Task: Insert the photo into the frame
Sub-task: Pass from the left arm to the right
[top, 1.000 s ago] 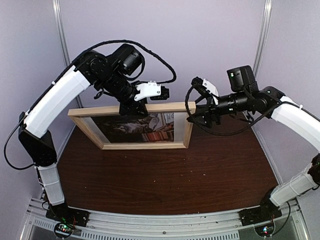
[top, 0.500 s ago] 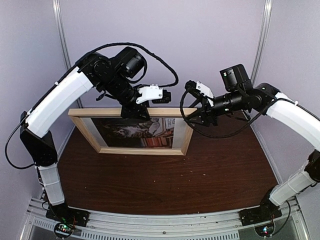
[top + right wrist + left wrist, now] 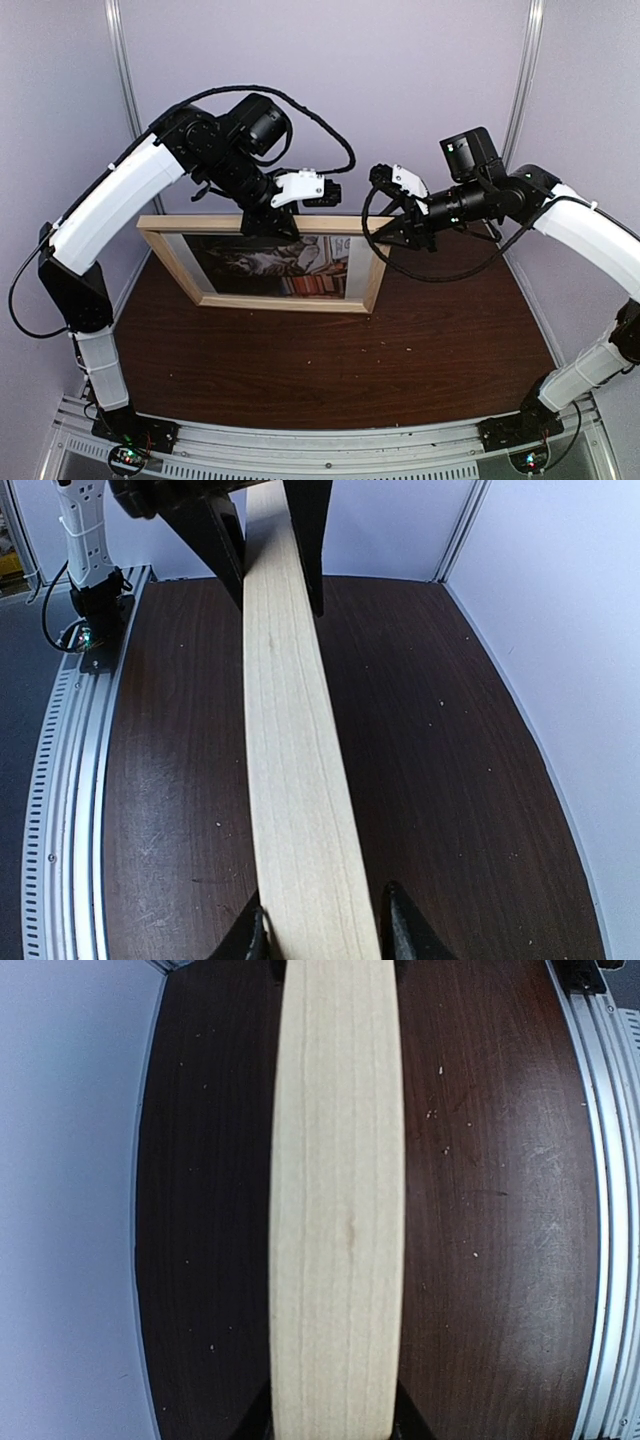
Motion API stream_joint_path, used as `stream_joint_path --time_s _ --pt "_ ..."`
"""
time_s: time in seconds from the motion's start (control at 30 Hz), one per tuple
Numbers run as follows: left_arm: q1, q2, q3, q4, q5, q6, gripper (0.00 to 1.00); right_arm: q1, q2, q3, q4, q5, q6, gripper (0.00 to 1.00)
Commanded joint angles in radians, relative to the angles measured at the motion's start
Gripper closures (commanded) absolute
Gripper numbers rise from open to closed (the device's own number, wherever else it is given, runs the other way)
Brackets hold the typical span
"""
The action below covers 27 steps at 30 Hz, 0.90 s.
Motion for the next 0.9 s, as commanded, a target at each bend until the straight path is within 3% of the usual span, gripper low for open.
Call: stream_joint_path --time_s 0.0,0.03,0.1,0.13,0.27,0.47,0.6,0.87 --pt "0.002 -0.046 -0.066 0.186 -0.014 -0.083 0.66 0.005 -0.026 0.011 -0.021 0.024 0.085 1.00" --pt "0.003 -0.060 -0.088 0.210 -0.030 -0.085 0.57 0.005 -0.027 0.010 -0.021 0.028 0.092 1.00" --pt "0.003 -0.089 -0.129 0.264 -0.057 -0.091 0.29 0.005 -0.027 0.013 -0.027 0.040 0.111 1.00" --pt "0.003 -0.105 -0.148 0.293 -0.077 -0.097 0.21 0.004 -0.024 0.018 -0.032 0.051 0.122 1.00" --pt "0.006 -0.176 -0.230 0.427 -0.174 -0.126 0.03 -0.006 0.004 0.062 -0.070 0.108 0.191 1.00" --pt "0.022 -0.290 -0.344 0.614 -0.313 -0.197 0.02 -0.091 0.040 0.120 -0.081 0.128 0.373 1.00" --pt "0.044 -0.340 -0.388 0.691 -0.396 -0.254 0.02 -0.195 0.056 0.126 -0.042 0.096 0.578 1.00" --pt "0.070 -0.393 -0.538 0.750 -0.486 -0.354 0.02 -0.315 0.038 -0.008 0.068 0.170 0.856 1.00"
